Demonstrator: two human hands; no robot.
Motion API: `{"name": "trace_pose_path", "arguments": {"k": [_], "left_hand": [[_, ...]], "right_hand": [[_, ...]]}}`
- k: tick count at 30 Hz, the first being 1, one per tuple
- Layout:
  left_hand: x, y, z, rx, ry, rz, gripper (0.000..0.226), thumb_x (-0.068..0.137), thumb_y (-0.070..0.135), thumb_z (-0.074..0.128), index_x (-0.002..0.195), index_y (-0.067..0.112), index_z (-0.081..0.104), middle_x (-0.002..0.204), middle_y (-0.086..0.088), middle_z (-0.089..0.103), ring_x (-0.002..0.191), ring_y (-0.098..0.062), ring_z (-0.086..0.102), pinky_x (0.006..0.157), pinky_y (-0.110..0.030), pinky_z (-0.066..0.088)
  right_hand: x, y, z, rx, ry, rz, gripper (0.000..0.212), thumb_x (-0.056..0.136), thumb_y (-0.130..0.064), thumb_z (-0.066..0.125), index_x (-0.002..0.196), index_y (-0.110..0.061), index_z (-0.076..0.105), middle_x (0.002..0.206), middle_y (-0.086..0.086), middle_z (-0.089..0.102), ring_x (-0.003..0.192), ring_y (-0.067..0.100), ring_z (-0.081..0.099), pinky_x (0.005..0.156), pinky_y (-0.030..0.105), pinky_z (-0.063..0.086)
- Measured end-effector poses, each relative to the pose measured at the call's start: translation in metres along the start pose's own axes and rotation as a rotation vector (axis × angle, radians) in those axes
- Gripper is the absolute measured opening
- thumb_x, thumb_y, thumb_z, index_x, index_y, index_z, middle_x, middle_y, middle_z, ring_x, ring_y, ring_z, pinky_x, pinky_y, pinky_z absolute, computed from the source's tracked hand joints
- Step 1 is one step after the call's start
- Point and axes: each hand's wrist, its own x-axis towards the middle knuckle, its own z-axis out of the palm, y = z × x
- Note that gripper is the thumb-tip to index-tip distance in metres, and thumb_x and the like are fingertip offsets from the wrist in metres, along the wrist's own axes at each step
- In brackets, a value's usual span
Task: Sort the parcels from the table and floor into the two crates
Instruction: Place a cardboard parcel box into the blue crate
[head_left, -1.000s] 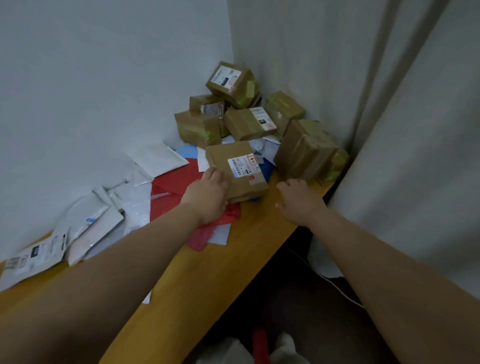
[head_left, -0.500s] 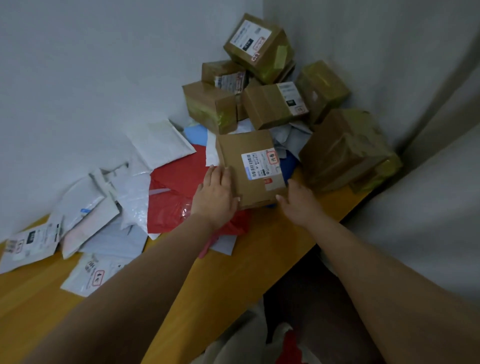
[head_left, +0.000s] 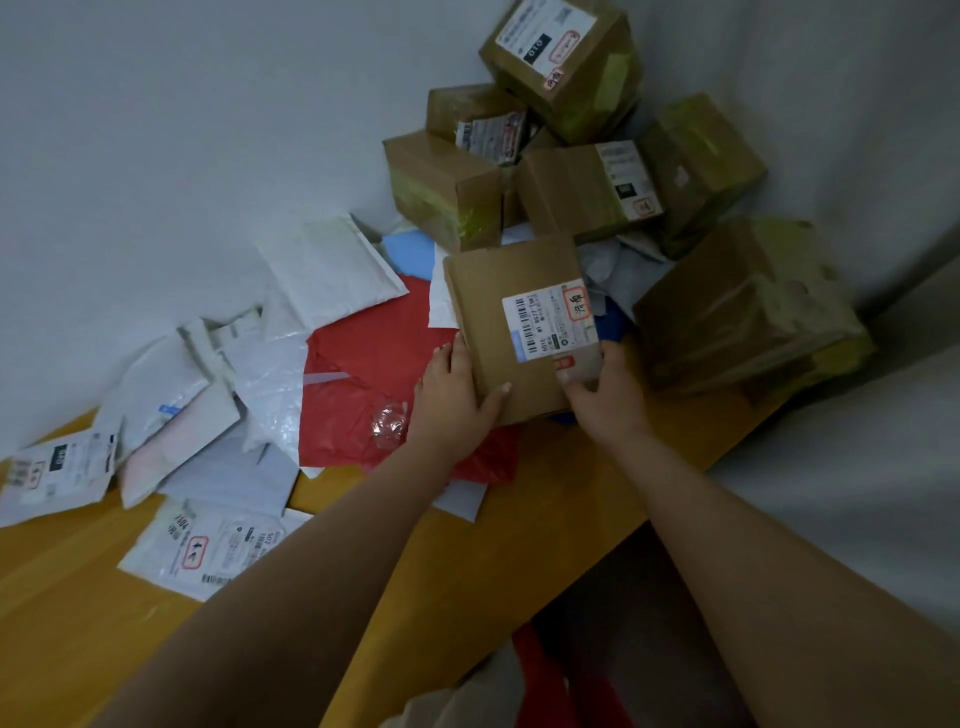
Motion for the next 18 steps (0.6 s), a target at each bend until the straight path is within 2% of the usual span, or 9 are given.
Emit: {"name": "trace_pose_path", "arguments": {"k": [2, 4, 6, 8, 10, 12, 13, 16, 18], "left_hand": [[-0.006, 0.005, -0.008, -0.162, 0.041, 0.015, 0.077, 0.095, 0.047, 0.050, 0.155, 0.017, 0.012, 0.141, -0.013, 0.044, 0.127, -0.028, 0.046, 0.103, -0.050, 0.041], [-0.015, 0.014, -0.017, -0.345, 0.107, 0.044, 0.069, 0.099, 0.041, 0.047, 0.155, 0.021, 0.012, 0.140, -0.008, 0.050, 0.123, -0.023, 0.052, 0.100, -0.040, 0.046], [-0.027, 0.024, -0.028, -0.424, 0.195, 0.084, 0.060, 0.102, 0.034, 0.042, 0.154, 0.022, 0.016, 0.141, -0.003, 0.051, 0.121, -0.016, 0.053, 0.097, -0.023, 0.043], [-0.040, 0.032, -0.042, -0.447, 0.266, 0.126, 0.052, 0.104, 0.031, 0.038, 0.153, 0.021, 0.022, 0.141, 0.001, 0.050, 0.119, -0.006, 0.049, 0.093, -0.011, 0.036], [-0.055, 0.038, -0.060, -0.438, 0.290, 0.165, 0.047, 0.105, 0.030, 0.036, 0.150, 0.020, 0.028, 0.137, 0.005, 0.051, 0.117, -0.003, 0.047, 0.093, -0.011, 0.035], [-0.070, 0.044, -0.081, -0.393, 0.297, 0.209, 0.043, 0.106, 0.027, 0.034, 0.147, 0.018, 0.034, 0.133, 0.006, 0.052, 0.118, -0.008, 0.049, 0.093, -0.013, 0.035], [-0.078, 0.046, -0.093, -0.346, 0.300, 0.239, 0.041, 0.106, 0.026, 0.034, 0.146, 0.017, 0.038, 0.131, 0.006, 0.054, 0.118, -0.011, 0.051, 0.092, -0.013, 0.035], [-0.103, 0.051, -0.129, -0.147, 0.318, 0.299, 0.038, 0.106, 0.026, 0.035, 0.142, 0.020, 0.044, 0.128, 0.000, 0.059, 0.114, -0.016, 0.054, 0.086, -0.014, 0.033], [-0.125, 0.053, -0.151, -0.035, 0.355, 0.321, 0.037, 0.105, 0.028, 0.035, 0.140, 0.023, 0.045, 0.125, -0.001, 0.062, 0.106, -0.018, 0.056, 0.083, -0.018, 0.035]], "right_hand": [[-0.008, -0.005, -0.005, -0.008, 0.022, -0.102, 0.052, 0.091, -0.029, 0.065, 0.134, -0.018, 0.037, 0.135, 0.004, 0.051, 0.119, 0.020, 0.052, 0.089, 0.032, 0.049], [-0.019, -0.010, -0.011, -0.023, 0.035, -0.207, 0.053, 0.090, -0.032, 0.066, 0.131, -0.017, 0.036, 0.130, 0.002, 0.052, 0.111, 0.017, 0.053, 0.080, 0.026, 0.046], [-0.032, -0.015, -0.020, -0.014, 0.046, -0.280, 0.048, 0.090, -0.036, 0.064, 0.126, -0.018, 0.036, 0.119, -0.005, 0.052, 0.101, 0.013, 0.054, 0.074, 0.023, 0.044], [-0.046, -0.022, -0.032, 0.026, 0.049, -0.318, 0.039, 0.093, -0.037, 0.060, 0.120, -0.020, 0.037, 0.112, -0.008, 0.052, 0.099, 0.014, 0.057, 0.074, 0.025, 0.046], [-0.060, -0.033, -0.045, 0.119, 0.046, -0.347, 0.040, 0.095, -0.031, 0.059, 0.125, -0.014, 0.038, 0.116, -0.002, 0.055, 0.107, 0.019, 0.059, 0.081, 0.028, 0.048], [-0.078, -0.045, -0.057, 0.276, 0.005, -0.346, 0.045, 0.097, -0.027, 0.057, 0.133, -0.008, 0.038, 0.122, 0.006, 0.058, 0.113, 0.022, 0.058, 0.089, 0.034, 0.050], [-0.088, -0.051, -0.063, 0.363, -0.013, -0.338, 0.042, 0.098, -0.028, 0.056, 0.132, -0.009, 0.041, 0.120, 0.009, 0.061, 0.111, 0.023, 0.060, 0.089, 0.036, 0.052], [-0.119, -0.065, -0.076, 0.599, -0.026, -0.297, 0.018, 0.101, -0.032, 0.049, 0.109, -0.018, 0.054, 0.103, 0.008, 0.067, 0.088, 0.018, 0.067, 0.066, 0.025, 0.056], [-0.140, -0.072, -0.078, 0.626, -0.050, -0.290, 0.025, 0.102, -0.036, 0.045, 0.105, -0.015, 0.058, 0.098, 0.009, 0.069, 0.076, 0.016, 0.067, 0.059, 0.021, 0.054]]}}
